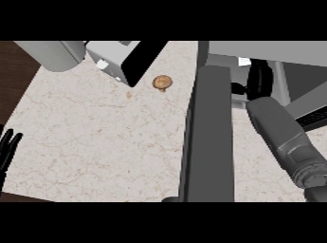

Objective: Pick up the milk, place it into the microwave and close the microwave

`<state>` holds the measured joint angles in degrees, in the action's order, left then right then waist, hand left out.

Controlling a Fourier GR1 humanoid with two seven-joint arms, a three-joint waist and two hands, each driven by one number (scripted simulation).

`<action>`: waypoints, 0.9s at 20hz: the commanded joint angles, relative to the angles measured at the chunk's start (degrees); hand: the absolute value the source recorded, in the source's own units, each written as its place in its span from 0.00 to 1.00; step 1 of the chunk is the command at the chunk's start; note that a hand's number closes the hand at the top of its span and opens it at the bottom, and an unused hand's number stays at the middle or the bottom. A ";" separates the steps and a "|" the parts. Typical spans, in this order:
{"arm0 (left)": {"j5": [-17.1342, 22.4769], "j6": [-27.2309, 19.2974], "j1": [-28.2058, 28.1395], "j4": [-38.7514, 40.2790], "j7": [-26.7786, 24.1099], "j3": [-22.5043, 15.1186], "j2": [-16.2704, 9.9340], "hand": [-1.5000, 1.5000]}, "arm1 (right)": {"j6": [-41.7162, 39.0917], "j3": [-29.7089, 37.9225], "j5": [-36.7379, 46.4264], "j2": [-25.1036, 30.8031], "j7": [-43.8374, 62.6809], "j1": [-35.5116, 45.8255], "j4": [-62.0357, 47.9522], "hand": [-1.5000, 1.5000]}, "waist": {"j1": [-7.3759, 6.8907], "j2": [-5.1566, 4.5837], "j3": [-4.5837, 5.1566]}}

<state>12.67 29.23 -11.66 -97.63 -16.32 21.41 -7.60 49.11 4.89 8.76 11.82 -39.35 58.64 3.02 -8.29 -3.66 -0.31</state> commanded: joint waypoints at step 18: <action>-0.92 1.07 -2.07 0.60 -3.25 0.65 0.23 0.00 | -6.04 2.46 -1.79 -0.70 -5.34 -4.81 2.83 0.00 | 2.71 1.27 -0.02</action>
<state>11.70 29.95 -12.80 -96.56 -19.31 22.17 -7.66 45.50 6.24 7.98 10.66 -41.68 56.07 4.73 -6.03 -2.52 -0.28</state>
